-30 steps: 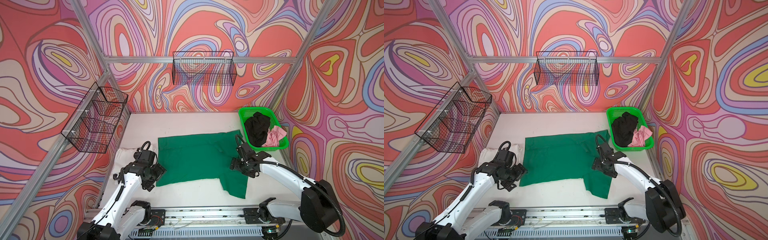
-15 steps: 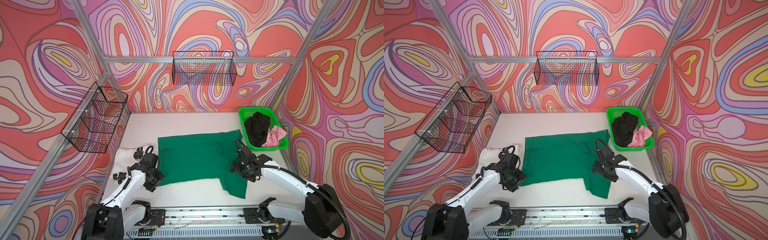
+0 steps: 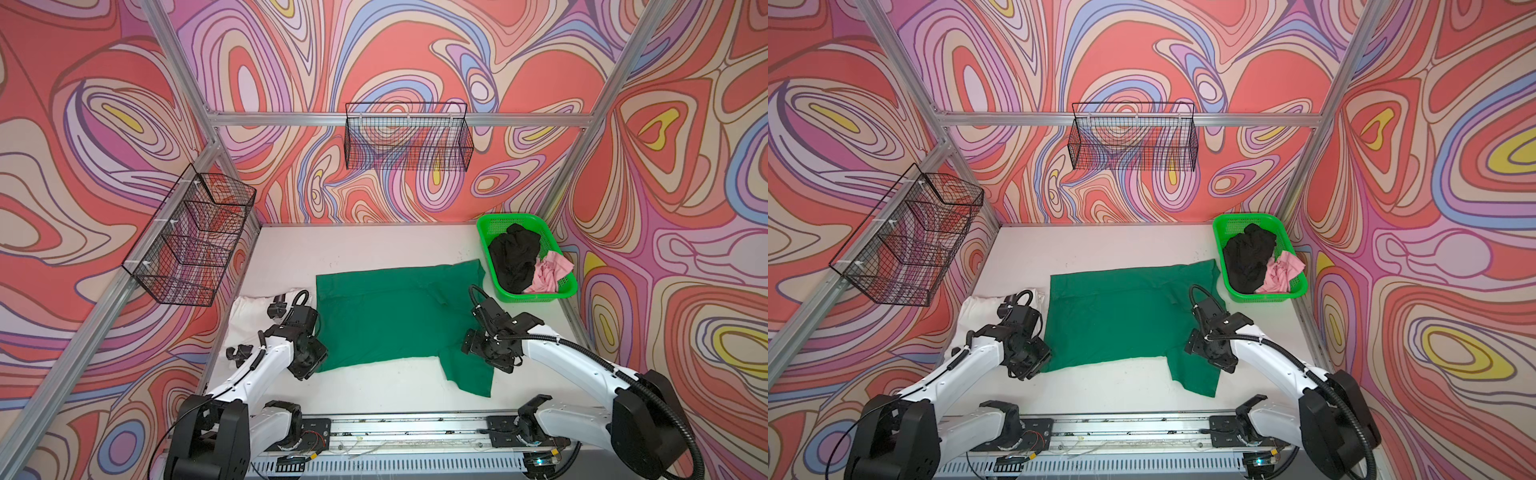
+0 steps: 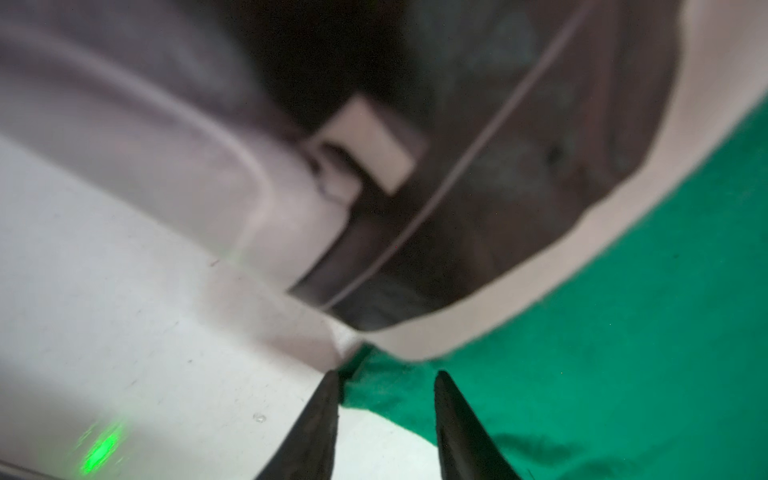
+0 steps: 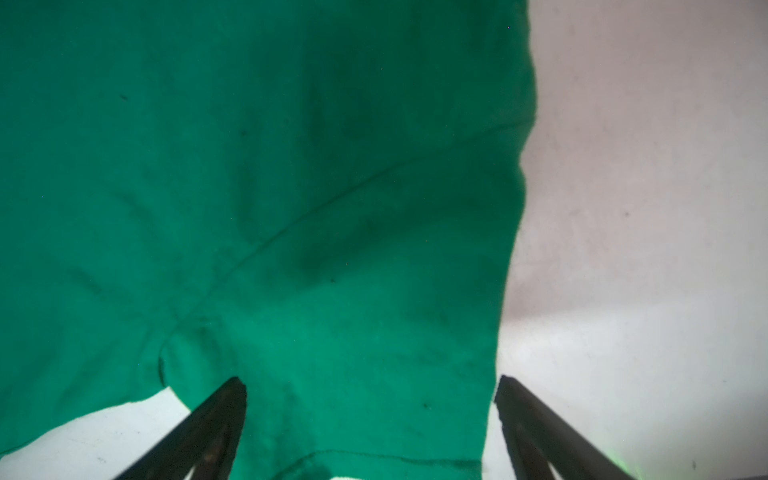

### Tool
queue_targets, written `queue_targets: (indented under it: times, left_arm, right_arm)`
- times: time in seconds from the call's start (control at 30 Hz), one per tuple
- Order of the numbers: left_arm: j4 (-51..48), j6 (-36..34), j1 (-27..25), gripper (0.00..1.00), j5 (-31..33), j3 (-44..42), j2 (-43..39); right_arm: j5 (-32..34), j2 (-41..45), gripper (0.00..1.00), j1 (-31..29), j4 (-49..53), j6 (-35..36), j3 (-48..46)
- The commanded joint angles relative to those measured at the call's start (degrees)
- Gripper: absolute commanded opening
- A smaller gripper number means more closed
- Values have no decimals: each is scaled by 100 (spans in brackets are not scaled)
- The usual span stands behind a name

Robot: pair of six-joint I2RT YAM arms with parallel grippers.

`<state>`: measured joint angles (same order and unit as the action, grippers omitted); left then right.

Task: Fold and stack the t-shirts

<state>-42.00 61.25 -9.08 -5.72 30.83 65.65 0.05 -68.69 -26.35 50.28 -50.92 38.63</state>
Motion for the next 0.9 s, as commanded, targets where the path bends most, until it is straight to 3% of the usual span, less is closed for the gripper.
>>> queue_targets:
  times: [0.0, 0.1, 0.2, 0.3, 0.63, 0.77, 0.87]
  left_arm:
    - [-362, -77, -31, 54, 107, -66, 45]
    - [-586, -108, -32, 61, 182, -44, -82]
    - [-748, -116, -31, 62, 268, -34, -213]
    - [-810, -180, -31, 61, 342, -48, -236]
    - [-265, -241, -32, 46, 274, -45, 256]
    - [-105, -263, -26, 39, 179, 27, 474]
    - [-46, -342, -41, 29, 175, 37, 591]
  right_arm:
    - [-159, 108, 98, -55, 428, -199, 5]
    - [-81, 139, 98, -89, 716, -252, 13]
    - [65, 227, 95, -88, 980, -311, -20]
    - [-210, 296, 91, -121, 1046, -391, -220]
    - [-47, 258, 87, -366, 1327, -411, -139]
    - [-291, 270, 87, -463, 1165, -562, -329]
    - [-281, 229, 87, -537, 1156, -593, -327]
